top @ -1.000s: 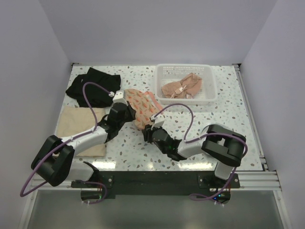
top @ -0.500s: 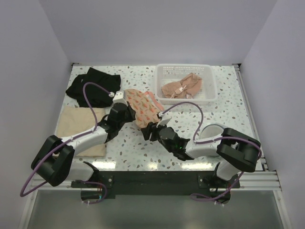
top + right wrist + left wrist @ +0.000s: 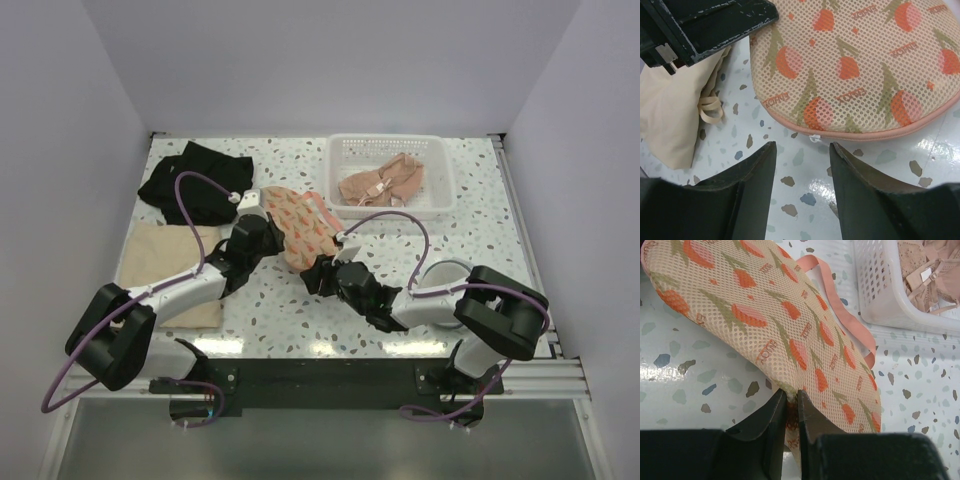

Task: Unzip the laundry bag and remove the bra
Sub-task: Unzip the laundry bag at the center of the board.

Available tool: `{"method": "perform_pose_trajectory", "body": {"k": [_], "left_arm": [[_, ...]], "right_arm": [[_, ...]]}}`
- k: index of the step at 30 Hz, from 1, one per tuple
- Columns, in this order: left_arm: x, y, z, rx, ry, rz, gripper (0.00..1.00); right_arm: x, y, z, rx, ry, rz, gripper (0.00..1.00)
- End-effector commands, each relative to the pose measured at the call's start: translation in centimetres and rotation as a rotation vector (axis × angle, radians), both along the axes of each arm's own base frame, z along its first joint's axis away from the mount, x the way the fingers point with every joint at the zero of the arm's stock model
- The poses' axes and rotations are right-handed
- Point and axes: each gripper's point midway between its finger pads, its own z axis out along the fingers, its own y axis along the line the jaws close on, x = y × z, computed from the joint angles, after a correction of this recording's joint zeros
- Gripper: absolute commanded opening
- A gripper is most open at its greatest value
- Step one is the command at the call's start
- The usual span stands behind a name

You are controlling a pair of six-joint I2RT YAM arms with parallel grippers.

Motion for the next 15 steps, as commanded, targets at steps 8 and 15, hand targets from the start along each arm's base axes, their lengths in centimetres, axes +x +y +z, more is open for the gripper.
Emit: {"method": "perform_pose_trajectory", "body": {"k": [8,15], "left_arm": [[1.4,-0.5,3.3,-0.03,-0.077,0.015,0.19],[1.3,-0.5,3.3,-0.028,-0.074,0.011,0.19]], "right_arm": [[0.4,-0.1,-0.9,-0.045,-0.018,-0.003,0.49],[0.7,-0.1,-1.7,-0.072,-0.035,-0.007,0.49]]}}
